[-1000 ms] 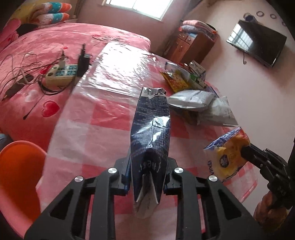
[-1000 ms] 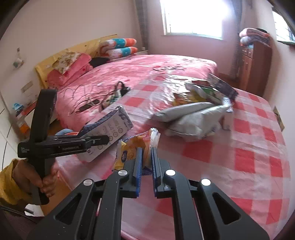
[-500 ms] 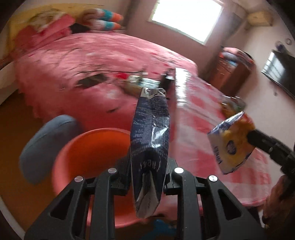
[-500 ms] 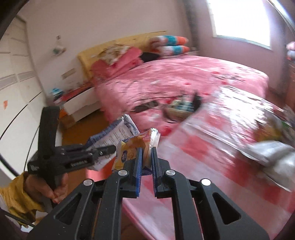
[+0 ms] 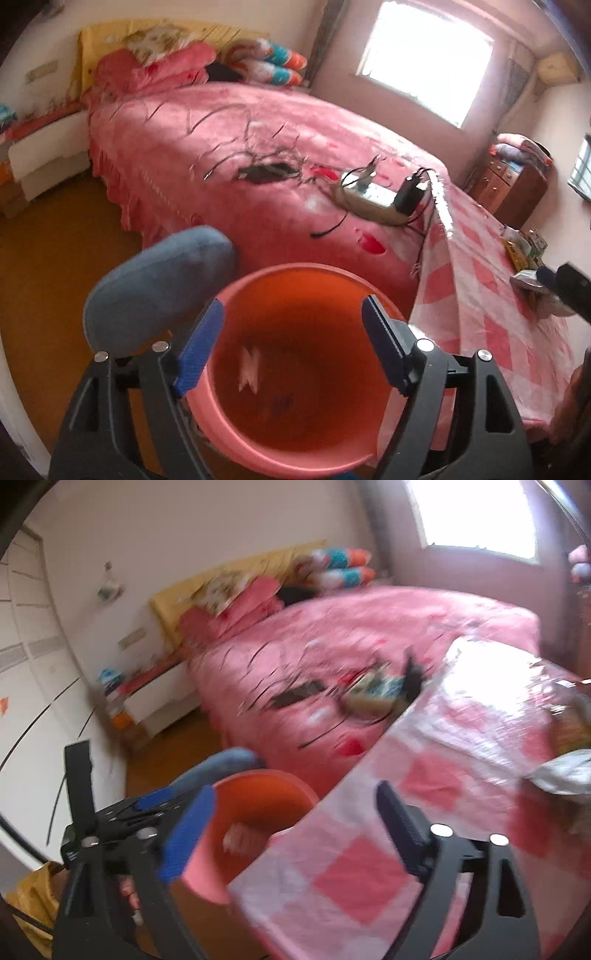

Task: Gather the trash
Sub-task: 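Open both grippers to drop the carton and pack into the orange bucket, then grasp the red Tea Tarik sachet with the left gripper, then grasp the bear-print Vinda tissue pack with the right gripper while the left holds the sachet, then carry the sachet and tissue pack to the orange bucket and open both grippers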

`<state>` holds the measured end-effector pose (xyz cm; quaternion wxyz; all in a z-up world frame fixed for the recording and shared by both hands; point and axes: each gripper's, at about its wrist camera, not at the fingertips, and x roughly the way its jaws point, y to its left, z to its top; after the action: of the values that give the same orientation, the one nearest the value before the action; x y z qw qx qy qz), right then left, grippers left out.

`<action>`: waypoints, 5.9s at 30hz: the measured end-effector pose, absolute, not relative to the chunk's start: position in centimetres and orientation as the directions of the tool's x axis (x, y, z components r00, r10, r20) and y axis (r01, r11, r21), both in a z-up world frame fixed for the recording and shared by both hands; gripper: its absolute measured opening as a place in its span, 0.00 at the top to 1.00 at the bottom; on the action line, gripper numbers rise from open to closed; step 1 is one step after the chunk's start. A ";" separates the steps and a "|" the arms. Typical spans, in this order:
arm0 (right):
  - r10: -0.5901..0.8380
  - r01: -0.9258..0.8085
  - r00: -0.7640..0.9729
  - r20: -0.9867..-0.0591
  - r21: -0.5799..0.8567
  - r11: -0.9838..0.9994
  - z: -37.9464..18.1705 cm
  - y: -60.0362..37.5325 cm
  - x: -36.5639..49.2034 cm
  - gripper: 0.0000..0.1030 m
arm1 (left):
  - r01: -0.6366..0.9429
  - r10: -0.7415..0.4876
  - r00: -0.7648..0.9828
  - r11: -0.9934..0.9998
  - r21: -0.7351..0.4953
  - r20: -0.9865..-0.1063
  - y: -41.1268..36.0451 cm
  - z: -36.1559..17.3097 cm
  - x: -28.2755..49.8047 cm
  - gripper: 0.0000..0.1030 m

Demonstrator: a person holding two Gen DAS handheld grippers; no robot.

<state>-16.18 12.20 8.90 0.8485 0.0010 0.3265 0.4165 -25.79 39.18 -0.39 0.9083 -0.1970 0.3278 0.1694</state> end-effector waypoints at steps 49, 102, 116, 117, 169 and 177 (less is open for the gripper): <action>0.507 -0.201 0.777 -0.373 0.617 0.761 6.9 -21.1 -11.0 0.05 | 0.096 -0.241 0.640 0.967 -0.236 -0.729 8.6 14.3 1.5 0.24; 0.451 -0.054 0.749 -0.485 0.633 0.772 3.4 -26.7 -7.9 0.05 | 0.292 -0.304 0.317 0.933 -0.212 -0.899 -5.2 2.3 5.8 0.46; 0.391 0.016 0.689 -0.610 0.553 0.833 2.0 -25.6 -6.5 0.13 | 0.316 -0.284 0.430 0.936 -0.152 -0.857 -5.6 2.7 3.7 0.56; 0.391 0.014 0.685 -0.615 0.547 0.837 1.9 -25.5 -6.4 0.14 | 0.312 -0.291 0.436 0.936 -0.160 -0.852 -5.4 2.8 3.7 0.60; 0.365 -0.098 0.746 -0.557 0.451 0.887 6.4 -22.3 -8.6 0.46 | 0.135 -0.433 0.564 0.888 -0.439 -0.703 13.7 5.4 -9.3 0.66; 0.441 -0.190 0.712 -0.546 0.455 0.870 8.1 -18.0 -9.4 0.46 | 0.105 -0.432 0.591 0.878 -0.466 -0.681 17.3 5.1 -11.3 0.72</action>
<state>-9.42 -18.02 8.12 0.9063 0.1862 0.3371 0.1742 -11.30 17.28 5.12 0.8710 -0.1923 0.4251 -0.1542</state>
